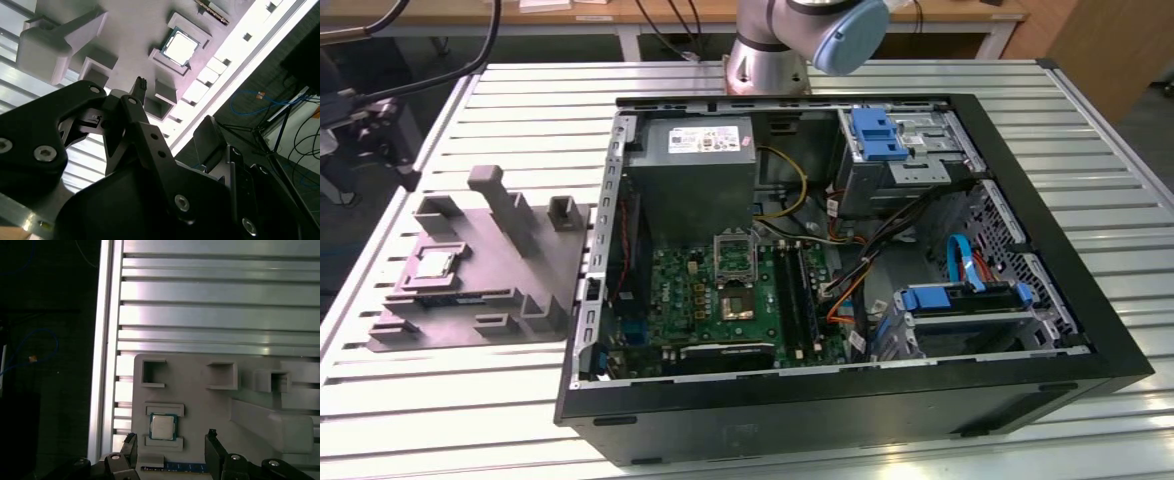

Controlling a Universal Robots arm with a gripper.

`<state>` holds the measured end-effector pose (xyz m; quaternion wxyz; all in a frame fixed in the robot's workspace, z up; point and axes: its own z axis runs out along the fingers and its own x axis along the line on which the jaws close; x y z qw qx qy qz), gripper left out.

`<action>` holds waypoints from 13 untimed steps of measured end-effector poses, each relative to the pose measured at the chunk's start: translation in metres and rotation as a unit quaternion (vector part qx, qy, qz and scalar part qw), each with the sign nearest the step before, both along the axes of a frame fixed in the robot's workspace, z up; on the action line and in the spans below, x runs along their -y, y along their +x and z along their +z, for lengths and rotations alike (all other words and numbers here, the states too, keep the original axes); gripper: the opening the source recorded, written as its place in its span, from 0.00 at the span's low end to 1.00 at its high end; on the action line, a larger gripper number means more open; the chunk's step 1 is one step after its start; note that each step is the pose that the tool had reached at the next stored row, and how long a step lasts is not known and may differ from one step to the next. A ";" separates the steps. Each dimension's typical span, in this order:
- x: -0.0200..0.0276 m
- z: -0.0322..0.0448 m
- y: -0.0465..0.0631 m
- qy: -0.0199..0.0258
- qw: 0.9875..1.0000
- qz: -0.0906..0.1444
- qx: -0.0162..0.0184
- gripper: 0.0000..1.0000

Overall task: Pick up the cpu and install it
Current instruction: 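Pick up the cpu and move it towards the insertion slot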

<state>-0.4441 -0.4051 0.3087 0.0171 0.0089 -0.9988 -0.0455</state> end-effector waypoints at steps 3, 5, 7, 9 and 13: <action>0.0001 -0.0016 -0.001 0.000 1.000 0.000 0.000 0.65; 0.0001 -0.0035 -0.002 0.000 1.000 0.000 0.000 0.65; 0.0002 -0.0068 -0.002 0.000 1.000 0.000 0.000 0.65; 0.0006 -0.0104 -0.002 0.000 1.000 0.000 0.000 0.65; 0.0009 -0.0154 -0.002 0.000 1.000 0.000 0.000 0.65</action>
